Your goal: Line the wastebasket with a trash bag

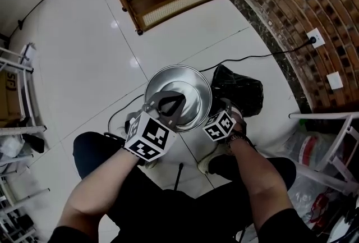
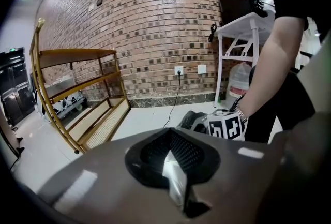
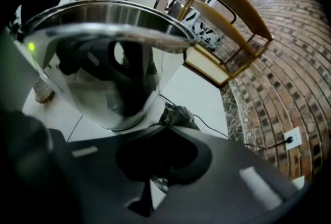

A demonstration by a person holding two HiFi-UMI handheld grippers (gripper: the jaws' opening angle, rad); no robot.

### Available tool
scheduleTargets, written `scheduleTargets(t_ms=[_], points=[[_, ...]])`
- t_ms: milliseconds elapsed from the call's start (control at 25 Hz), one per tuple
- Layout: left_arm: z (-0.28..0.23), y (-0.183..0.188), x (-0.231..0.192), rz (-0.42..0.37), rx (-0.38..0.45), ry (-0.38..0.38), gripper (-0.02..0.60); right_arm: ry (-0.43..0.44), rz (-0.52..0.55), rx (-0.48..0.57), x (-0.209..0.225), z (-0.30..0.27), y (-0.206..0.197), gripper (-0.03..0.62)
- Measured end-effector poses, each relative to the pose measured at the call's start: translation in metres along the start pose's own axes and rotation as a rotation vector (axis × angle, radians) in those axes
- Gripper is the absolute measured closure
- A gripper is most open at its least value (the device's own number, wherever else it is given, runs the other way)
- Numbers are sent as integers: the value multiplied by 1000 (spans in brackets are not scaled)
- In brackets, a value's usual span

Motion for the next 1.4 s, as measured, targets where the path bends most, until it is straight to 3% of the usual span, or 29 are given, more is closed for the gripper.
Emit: scheduleTargets(t_ms=[800, 1120, 1400], points=[[2, 1, 6, -37, 8, 0, 578, -236, -160, 70, 105, 144, -6, 591], [2, 1, 3, 7, 11, -6, 578, -296, -263, 147, 146, 202, 10, 591], [3, 15, -11, 165, 42, -42, 577, -331, -300, 249, 180, 262, 45, 591]])
Point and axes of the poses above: the fingertips, and each gripper's own axes: z backward along the fingers, x to its right, y out of its top, the point moved 4 cm from there along z, backward along the fingers, and after that the axes turned 9 degrees about -z, right-handed, at the moved point
